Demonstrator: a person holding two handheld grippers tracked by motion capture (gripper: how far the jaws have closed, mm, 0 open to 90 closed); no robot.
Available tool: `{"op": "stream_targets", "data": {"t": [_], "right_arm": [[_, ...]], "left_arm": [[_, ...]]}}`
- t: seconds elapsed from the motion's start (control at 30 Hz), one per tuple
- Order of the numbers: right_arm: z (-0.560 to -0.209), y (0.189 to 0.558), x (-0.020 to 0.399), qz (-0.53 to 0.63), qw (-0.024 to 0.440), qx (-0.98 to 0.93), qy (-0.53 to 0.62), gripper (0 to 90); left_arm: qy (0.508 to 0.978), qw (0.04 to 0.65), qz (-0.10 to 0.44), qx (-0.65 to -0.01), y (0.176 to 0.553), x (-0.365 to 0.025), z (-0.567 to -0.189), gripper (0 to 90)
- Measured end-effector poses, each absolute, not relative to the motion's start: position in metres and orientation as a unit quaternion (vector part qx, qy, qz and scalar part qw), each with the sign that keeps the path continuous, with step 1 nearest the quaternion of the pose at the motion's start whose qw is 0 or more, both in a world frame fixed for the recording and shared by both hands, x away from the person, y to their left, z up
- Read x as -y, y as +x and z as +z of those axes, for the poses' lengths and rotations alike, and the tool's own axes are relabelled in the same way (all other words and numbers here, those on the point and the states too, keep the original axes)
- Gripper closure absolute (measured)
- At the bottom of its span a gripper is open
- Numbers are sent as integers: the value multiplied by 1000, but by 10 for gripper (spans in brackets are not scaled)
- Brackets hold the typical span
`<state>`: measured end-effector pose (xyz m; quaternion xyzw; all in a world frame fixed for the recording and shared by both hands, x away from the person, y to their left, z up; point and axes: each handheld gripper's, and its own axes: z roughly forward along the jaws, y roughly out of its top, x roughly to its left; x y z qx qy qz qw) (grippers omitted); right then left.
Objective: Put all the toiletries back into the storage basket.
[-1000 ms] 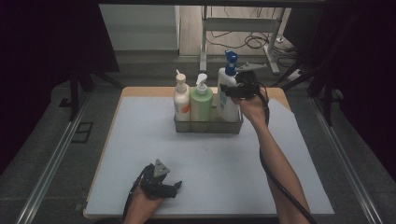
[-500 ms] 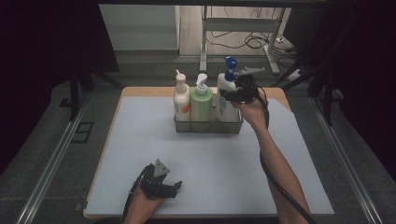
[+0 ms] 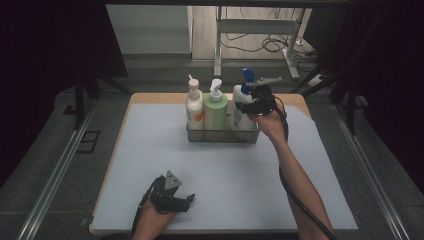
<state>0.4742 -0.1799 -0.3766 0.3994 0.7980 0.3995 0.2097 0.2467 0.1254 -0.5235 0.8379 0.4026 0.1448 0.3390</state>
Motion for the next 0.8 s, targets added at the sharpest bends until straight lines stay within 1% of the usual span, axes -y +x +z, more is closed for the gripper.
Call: {"op": "stream_targets", "data": {"t": [0.27, 0.8], "right_arm": [[-386, 473, 179, 389, 209, -805, 396, 405], [-387, 471, 183, 402, 208, -798, 398, 387]], "left_arm": [[838, 339, 145, -403, 247, -125, -524, 119], [838, 339, 145, -403, 247, -125, -524, 119]]}}
